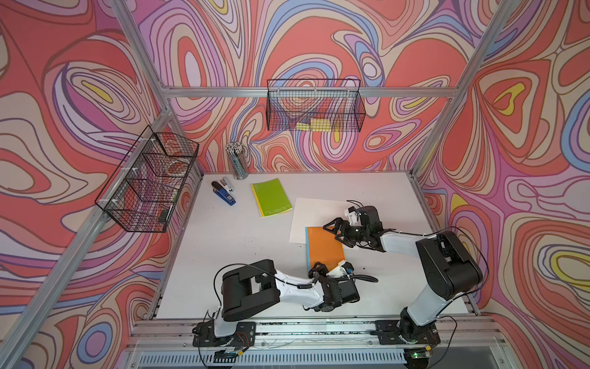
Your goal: Close the notebook
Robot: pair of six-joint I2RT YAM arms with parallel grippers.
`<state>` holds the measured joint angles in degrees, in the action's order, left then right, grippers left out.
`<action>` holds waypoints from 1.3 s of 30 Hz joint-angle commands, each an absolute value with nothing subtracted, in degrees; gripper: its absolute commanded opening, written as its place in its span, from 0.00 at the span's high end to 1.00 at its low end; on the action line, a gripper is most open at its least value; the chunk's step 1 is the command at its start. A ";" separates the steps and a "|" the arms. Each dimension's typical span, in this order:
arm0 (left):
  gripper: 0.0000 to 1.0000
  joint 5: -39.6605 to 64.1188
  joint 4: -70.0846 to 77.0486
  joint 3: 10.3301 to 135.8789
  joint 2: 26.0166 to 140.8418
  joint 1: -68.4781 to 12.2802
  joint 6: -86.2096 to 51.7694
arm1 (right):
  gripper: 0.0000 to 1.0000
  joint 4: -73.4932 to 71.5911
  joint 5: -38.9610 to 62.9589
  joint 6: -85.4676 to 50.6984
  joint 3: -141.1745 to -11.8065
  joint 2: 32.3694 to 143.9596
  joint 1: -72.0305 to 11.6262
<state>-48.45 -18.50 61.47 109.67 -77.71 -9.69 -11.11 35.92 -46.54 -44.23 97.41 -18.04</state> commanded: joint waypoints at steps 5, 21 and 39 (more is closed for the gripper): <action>0.50 -33.48 -17.83 61.06 100.74 -79.12 -8.81 | 0.02 -11.69 35.14 -45.58 -44.28 98.67 -18.25; 0.50 -28.25 -15.44 57.69 98.09 -77.36 -8.24 | 0.02 -9.89 34.59 -44.50 -43.55 96.53 -18.28; 0.50 -43.46 -27.72 65.56 110.38 -77.28 -18.15 | 0.02 -5.10 35.02 -44.04 -37.76 91.06 -18.28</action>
